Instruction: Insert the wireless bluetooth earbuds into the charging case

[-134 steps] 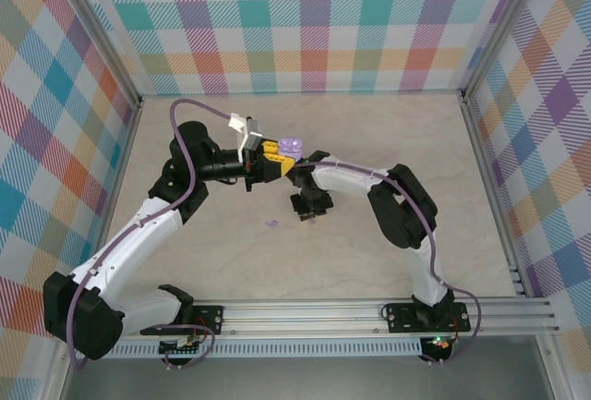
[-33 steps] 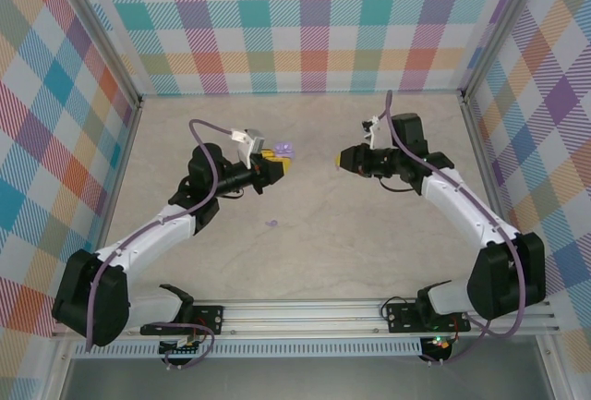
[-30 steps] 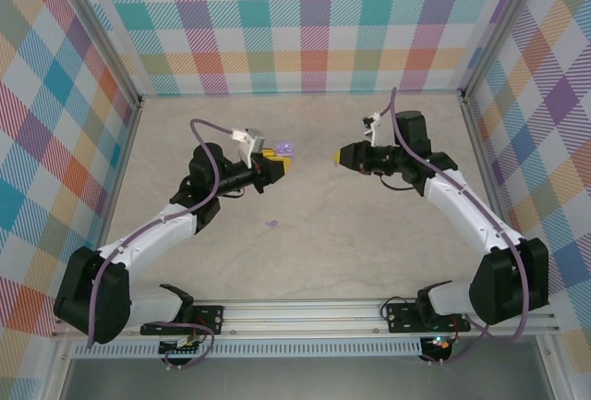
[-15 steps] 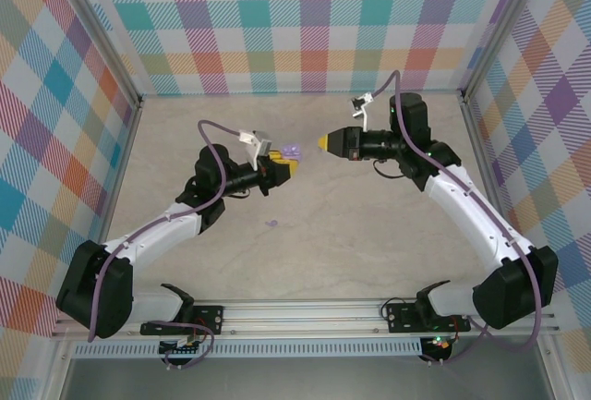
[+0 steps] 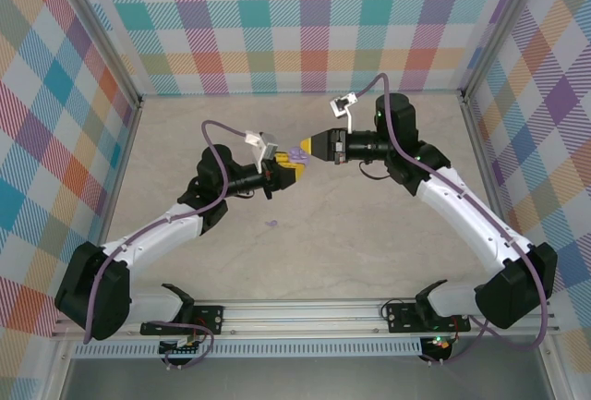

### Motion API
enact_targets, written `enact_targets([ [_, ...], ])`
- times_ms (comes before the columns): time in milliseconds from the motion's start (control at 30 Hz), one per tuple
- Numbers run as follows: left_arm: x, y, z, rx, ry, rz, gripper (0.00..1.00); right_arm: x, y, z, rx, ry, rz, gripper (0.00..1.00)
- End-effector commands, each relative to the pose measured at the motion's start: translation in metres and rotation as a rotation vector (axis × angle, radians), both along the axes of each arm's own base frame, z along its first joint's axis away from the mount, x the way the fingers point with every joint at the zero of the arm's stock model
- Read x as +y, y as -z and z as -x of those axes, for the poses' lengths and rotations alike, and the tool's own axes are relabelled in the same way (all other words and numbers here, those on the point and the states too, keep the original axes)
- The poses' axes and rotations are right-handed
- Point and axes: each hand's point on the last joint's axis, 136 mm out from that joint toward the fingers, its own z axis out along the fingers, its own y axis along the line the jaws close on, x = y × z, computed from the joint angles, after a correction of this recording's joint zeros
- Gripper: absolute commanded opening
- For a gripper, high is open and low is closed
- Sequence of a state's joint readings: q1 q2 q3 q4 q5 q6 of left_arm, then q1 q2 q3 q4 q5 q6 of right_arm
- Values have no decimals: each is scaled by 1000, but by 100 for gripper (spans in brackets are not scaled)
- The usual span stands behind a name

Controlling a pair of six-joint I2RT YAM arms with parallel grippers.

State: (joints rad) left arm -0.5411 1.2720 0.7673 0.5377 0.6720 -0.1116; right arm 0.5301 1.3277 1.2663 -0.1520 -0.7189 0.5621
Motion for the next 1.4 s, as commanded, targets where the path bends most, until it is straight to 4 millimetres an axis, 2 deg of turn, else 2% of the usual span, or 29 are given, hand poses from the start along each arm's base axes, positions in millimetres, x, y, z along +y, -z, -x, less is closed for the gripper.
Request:
enact_targets([
  [0,-3,-43,13,-133,38,57,15,7,-18,-3,-56,2,-30,20],
  [367,-2,-57,20,-166,51,78,15,12,-12,-6,-54,14,-19,20],
  [967,2,-54,12,-162,-12,63,15,17,-4,-2,-34,-11,2,20],
  [1367,6,-49,10,-169,-39,37,15,13,-7,-1,-45,8,12,20],
])
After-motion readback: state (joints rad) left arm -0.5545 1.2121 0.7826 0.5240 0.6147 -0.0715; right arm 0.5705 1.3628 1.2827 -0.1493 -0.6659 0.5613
